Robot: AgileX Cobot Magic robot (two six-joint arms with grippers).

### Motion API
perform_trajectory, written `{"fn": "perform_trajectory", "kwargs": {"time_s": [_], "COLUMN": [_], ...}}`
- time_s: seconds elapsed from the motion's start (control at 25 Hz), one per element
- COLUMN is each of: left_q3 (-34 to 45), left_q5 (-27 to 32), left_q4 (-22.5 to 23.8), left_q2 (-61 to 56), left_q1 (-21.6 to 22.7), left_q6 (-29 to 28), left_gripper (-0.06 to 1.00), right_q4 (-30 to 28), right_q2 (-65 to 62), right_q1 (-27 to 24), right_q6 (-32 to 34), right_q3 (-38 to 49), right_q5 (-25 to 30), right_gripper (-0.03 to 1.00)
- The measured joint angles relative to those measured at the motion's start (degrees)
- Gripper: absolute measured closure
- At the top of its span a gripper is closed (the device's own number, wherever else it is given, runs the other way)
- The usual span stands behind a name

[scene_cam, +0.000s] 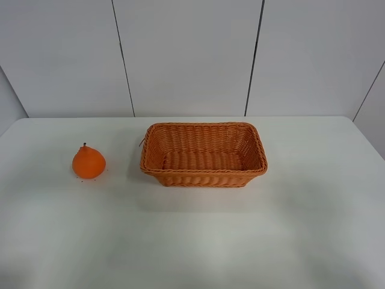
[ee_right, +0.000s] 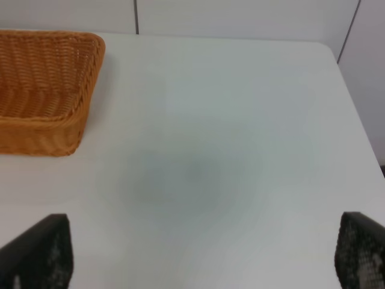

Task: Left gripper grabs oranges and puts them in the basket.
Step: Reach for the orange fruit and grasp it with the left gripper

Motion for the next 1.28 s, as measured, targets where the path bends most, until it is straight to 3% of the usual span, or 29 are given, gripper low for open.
{"fn": "perform_trajectory", "kwargs": {"time_s": [0.4,0.84,1.04,1.28], "left_q3": [-23.41,-49.2,-55.89,-57.02], "left_q5": [-0.22,-1.4,-2.1,-3.84], "left_q4": [-0.05,-0.05,-0.05,0.85], "left_q2": [42.76,76.24,85.34,90.38], "left_q1": [0.0,0.0,0.0,0.0], "left_q6": [0.01,2.33,4.33,5.45], "left_gripper": [0.13,0.13,0.13,0.13], "right_q4": [0.0,0.0,0.0,0.0], "right_q2": [0.0,0.0,0.0,0.0], "right_q1": [0.0,0.0,0.0,0.0], "right_q6": [0.0,0.0,0.0,0.0], "right_q3": [0.0,0.0,0.0,0.0], "right_q5": [0.0,0.0,0.0,0.0], "right_gripper": [0.27,0.27,0.27,0.27]}}
